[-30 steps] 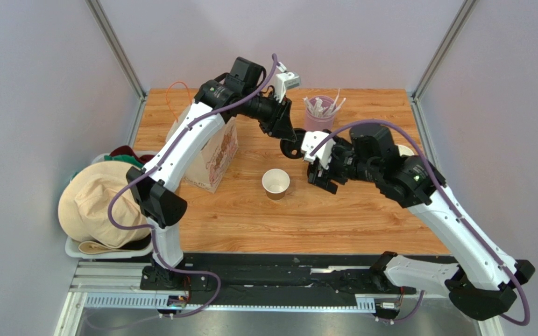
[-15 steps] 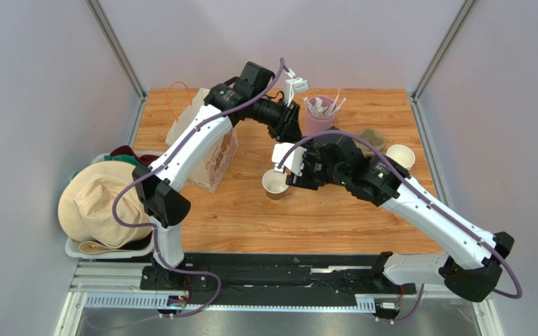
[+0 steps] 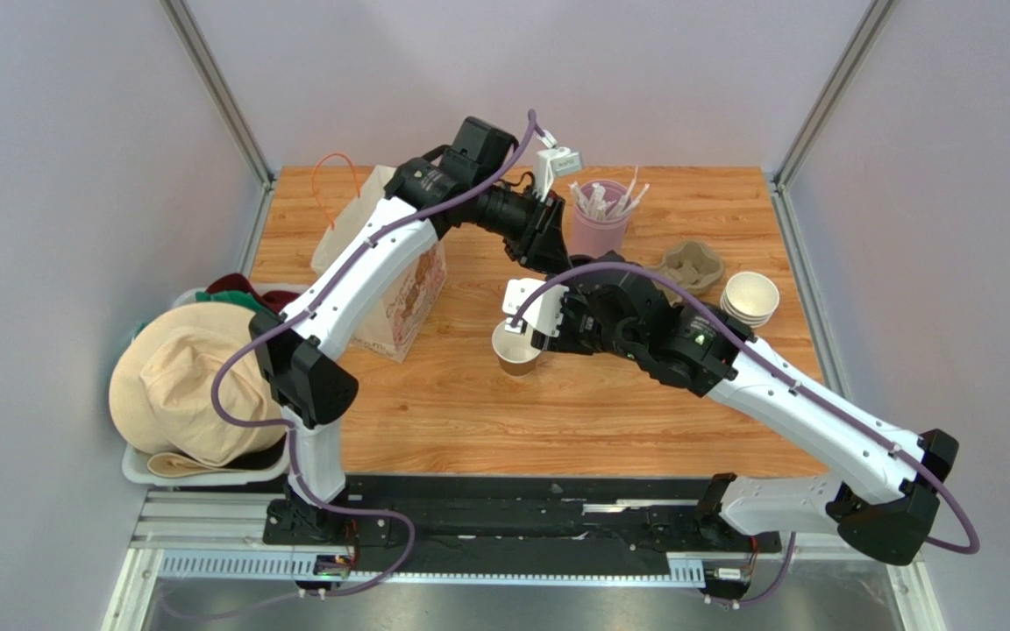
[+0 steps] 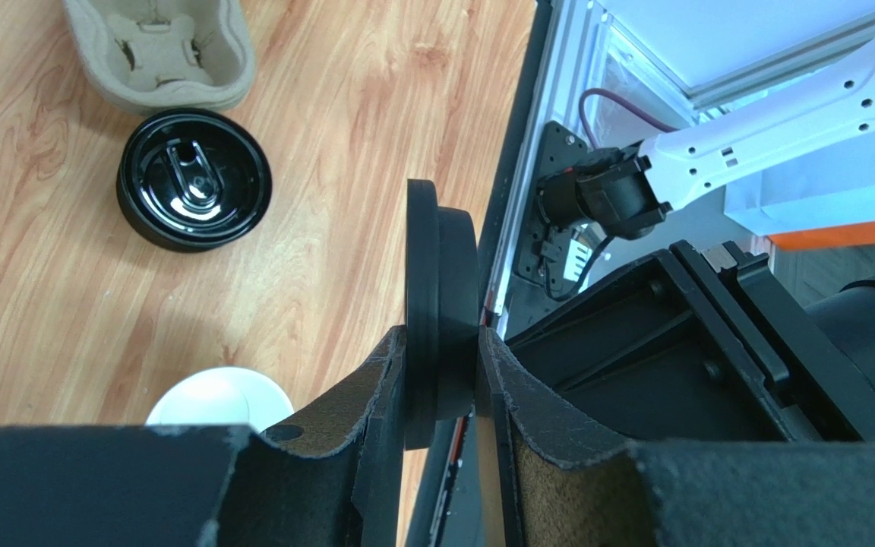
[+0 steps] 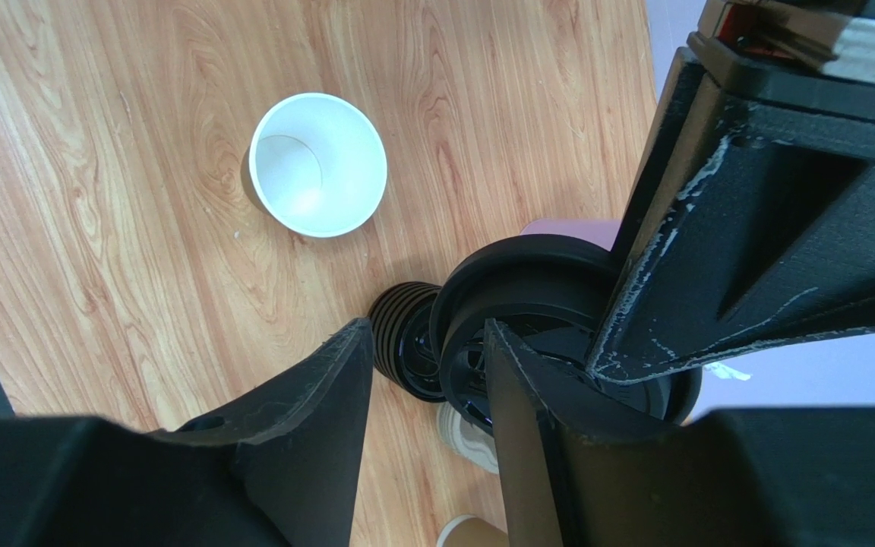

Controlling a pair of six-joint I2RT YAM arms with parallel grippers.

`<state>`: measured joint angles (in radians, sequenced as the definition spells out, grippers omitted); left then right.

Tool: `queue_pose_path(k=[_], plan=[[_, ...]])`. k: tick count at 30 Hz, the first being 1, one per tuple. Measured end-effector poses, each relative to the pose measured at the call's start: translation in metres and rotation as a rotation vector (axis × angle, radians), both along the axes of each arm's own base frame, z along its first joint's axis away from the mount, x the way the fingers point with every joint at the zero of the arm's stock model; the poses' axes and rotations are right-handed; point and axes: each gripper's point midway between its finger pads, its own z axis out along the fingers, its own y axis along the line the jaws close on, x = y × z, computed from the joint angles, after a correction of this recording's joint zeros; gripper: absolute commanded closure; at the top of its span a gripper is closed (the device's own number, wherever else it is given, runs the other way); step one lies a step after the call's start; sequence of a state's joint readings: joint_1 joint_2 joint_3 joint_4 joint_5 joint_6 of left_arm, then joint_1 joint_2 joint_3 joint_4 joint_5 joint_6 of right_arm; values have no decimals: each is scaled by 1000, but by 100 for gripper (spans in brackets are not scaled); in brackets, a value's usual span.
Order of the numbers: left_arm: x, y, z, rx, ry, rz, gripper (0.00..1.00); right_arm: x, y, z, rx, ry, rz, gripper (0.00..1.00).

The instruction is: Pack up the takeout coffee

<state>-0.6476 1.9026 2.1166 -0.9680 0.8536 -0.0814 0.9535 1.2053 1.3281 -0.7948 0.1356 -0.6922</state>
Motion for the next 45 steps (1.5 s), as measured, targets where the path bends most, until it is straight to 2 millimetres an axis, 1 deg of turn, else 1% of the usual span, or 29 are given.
queue_pose_path(k=[2, 9, 13, 19, 24, 25, 27, 28, 30, 32, 33, 37, 39, 41, 42, 44, 45], plan=[[0, 0, 0, 1, -1, 1, 100, 1, -1, -1, -8, -7, -5, 58], [0, 0, -1, 2, -4, 0, 100, 4, -2, -4, -19, -24, -18, 61], [0, 0, 0, 0, -2, -3, 100, 2, -2, -6, -26, -22, -15, 56], [-2, 0, 1, -3, 3, -10, 100, -2, -5, -9, -45, -8, -7, 55], [-3, 0, 1, -5, 5, -12, 100, 1, -5, -12, -50, -21, -16, 55], [-3, 0, 1, -7, 6, -14, 100, 2, -5, -15, -56, -24, -20, 54], [-5, -1, 2, -13, 10, -22, 100, 2, -6, -21, -72, -18, -22, 49], [-6, -1, 3, -16, 12, -26, 100, 1, -7, -22, -78, -14, -22, 40], [-7, -1, 4, -20, 13, -31, 100, -3, -10, -23, -85, 7, -12, 36], [-8, -1, 5, -25, 15, -37, 100, -8, -12, -13, -67, 36, 12, 32], [-9, -1, 6, -27, 16, -39, 100, -10, -13, -3, -40, 47, 25, 30], [-10, -2, 7, -31, 19, -44, 100, -18, -27, 46, 91, 21, 48, 30], [-11, -2, 7, -32, 19, -45, 100, -26, -35, 59, 134, 4, 60, 30], [-11, -2, 7, -32, 20, -45, 100, -31, -40, 63, 155, 5, 71, 30], [-11, -2, 7, -33, 21, -46, 100, -32, -41, 62, 159, 10, 73, 30], [-12, -2, 8, -36, 24, -47, 100, -32, -44, 55, 160, 24, 70, 30], [-12, -2, 9, -38, 25, -49, 100, -31, -46, 47, 152, 40, 65, 30]])
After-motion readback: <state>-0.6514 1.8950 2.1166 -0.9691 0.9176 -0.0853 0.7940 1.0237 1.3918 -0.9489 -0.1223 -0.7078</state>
